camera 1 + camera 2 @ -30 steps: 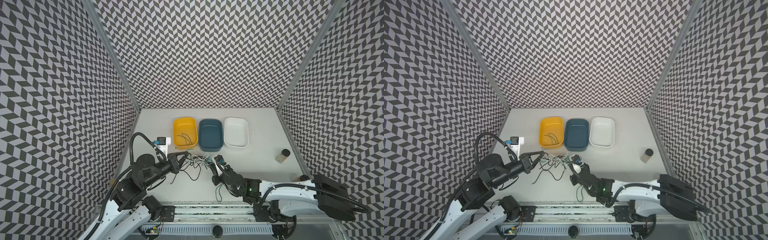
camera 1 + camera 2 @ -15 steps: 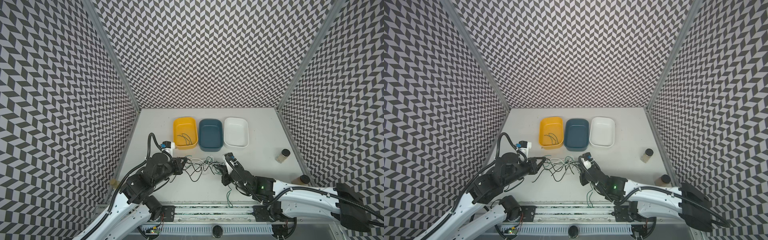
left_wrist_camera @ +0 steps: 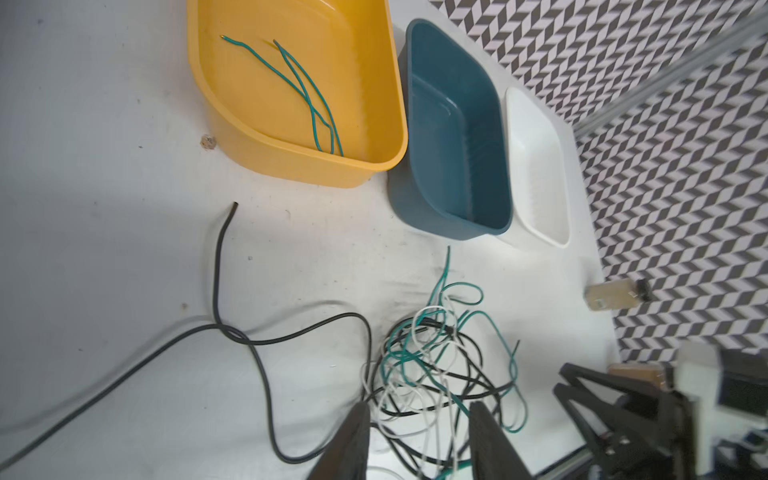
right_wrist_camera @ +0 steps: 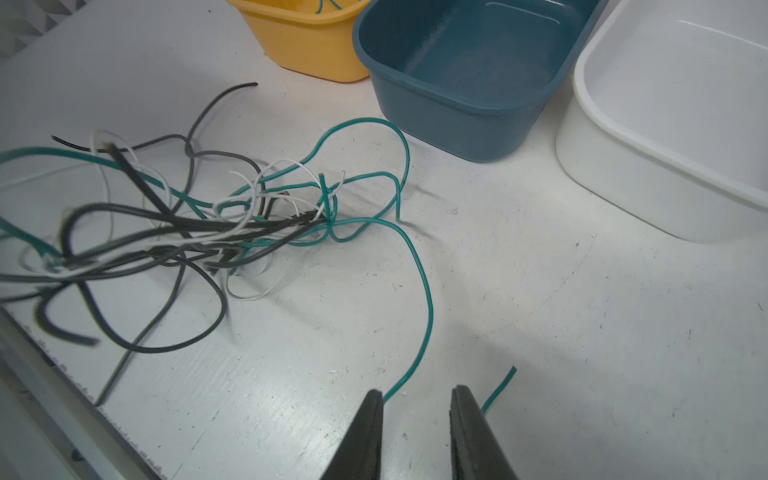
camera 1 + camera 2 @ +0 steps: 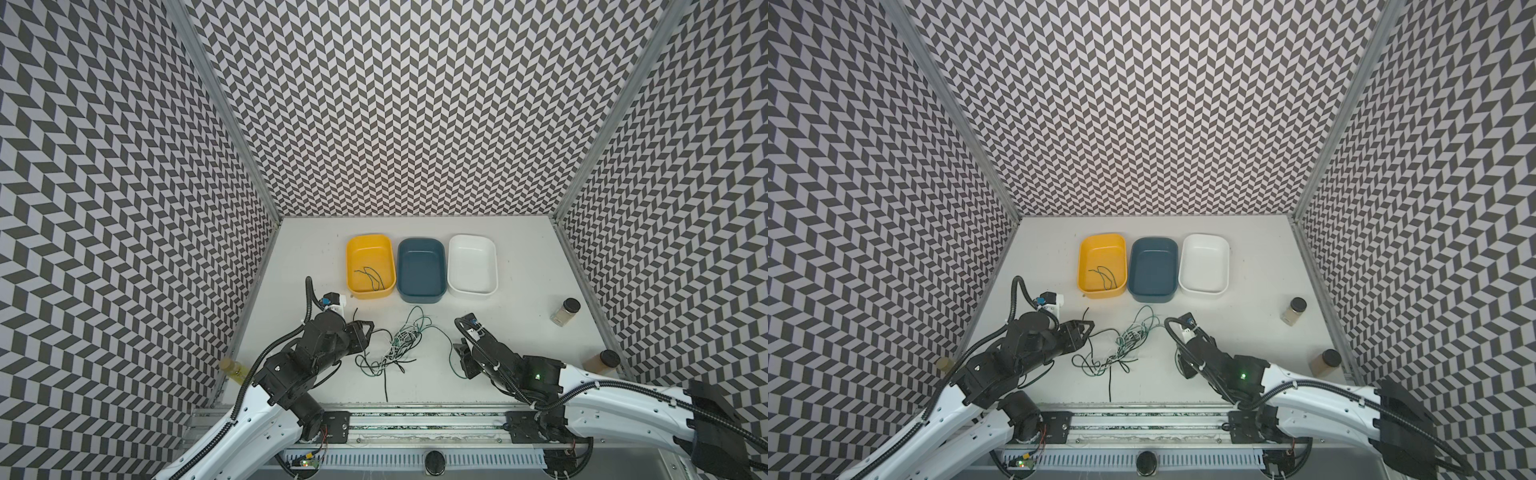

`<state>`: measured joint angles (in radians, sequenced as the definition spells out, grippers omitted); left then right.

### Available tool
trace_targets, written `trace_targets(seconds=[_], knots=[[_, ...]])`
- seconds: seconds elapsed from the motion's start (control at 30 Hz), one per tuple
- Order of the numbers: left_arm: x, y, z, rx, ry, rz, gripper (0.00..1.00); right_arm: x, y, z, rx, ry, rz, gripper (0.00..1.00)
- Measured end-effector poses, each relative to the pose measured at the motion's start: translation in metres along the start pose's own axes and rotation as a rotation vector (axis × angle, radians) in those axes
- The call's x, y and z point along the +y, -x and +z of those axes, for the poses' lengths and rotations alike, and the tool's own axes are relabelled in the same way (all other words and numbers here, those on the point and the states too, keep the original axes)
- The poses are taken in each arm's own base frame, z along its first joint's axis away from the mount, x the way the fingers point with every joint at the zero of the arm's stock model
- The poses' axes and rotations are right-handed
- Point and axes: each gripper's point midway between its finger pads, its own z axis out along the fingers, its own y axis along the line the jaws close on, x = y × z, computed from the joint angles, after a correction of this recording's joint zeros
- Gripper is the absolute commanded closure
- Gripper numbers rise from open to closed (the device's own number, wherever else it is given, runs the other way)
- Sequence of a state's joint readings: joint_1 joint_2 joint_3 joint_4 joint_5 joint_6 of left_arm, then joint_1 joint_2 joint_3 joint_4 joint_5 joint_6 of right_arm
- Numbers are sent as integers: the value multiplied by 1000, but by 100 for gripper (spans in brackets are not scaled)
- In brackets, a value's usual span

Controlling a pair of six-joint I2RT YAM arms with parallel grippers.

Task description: Untangle the cables

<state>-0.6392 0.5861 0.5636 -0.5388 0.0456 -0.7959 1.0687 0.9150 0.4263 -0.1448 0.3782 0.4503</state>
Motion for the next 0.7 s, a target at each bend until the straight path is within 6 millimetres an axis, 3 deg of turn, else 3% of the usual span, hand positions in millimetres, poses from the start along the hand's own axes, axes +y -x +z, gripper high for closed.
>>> trace_targets(seconds=[0.17,0.33,0.47,0.57,0.7], knots=[[-1,3,2,18,22,47,36,16,-2,-1,36,83,-28,49],[-22,41,-16,-32,26,127,32,43,2,0,94,183,-8,45],[-20,65,-22,-51,31,132,33,67,3,4,153,265,36,45],[-12,56,-15,6,13,99,34,73,-3,9,194,281,52,45],[-5,18,0,148,-48,37,33,76,-7,19,230,263,68,44]])
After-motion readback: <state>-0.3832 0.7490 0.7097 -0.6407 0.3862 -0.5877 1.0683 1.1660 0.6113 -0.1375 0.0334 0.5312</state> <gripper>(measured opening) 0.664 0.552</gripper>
